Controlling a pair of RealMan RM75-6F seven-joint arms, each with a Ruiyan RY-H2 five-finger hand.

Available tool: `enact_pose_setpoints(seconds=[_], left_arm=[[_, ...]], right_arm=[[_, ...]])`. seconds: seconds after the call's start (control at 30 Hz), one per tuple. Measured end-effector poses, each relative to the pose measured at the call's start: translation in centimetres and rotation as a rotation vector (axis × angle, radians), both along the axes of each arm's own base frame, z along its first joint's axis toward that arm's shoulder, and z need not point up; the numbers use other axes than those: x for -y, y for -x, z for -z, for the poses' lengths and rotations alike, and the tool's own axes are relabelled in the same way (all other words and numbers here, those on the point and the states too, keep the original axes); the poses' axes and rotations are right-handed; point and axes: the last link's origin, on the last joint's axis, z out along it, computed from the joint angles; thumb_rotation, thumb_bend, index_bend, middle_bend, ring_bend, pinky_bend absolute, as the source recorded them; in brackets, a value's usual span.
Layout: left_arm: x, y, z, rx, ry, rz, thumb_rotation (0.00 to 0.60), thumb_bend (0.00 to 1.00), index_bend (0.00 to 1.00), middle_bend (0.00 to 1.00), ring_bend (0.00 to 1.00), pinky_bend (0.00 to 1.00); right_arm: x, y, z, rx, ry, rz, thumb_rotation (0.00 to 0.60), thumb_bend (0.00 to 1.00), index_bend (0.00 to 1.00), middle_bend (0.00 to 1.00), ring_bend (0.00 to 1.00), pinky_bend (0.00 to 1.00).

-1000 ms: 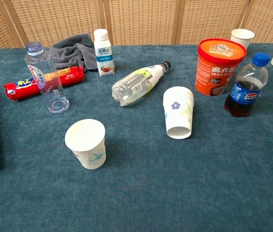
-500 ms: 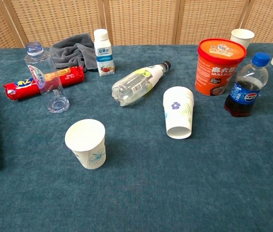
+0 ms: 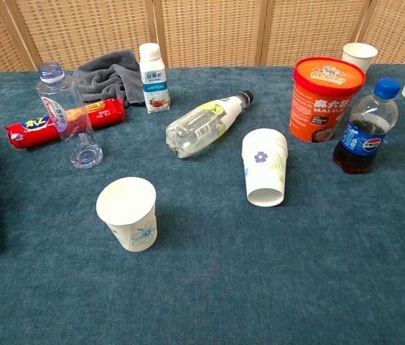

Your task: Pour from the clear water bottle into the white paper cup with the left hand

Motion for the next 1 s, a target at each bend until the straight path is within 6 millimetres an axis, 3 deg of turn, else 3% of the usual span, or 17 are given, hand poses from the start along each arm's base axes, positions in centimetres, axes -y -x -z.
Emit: enact_pose_setpoints(seconds=[0.33,1.0], left_arm=[[-3.2,-1.3,3.0,0.061,0.029,0.047,0.518,0.35,0.00,0.00,0.00,0.00],[-6.8,-2.2,7.2,0.089,0.062,0.092,0.515,0.35,0.00,0.00,0.00,0.00]], right_arm=[[-0.4,0.0,-0.3,0.006,0.011,0.000,0.600,0.44,0.02,0.03,0.00,0.00],[-1.2,-0.1,-1.2,0.006,0.029,0.014,0.600,0.45,0.01,0.03,0.00,0.00]])
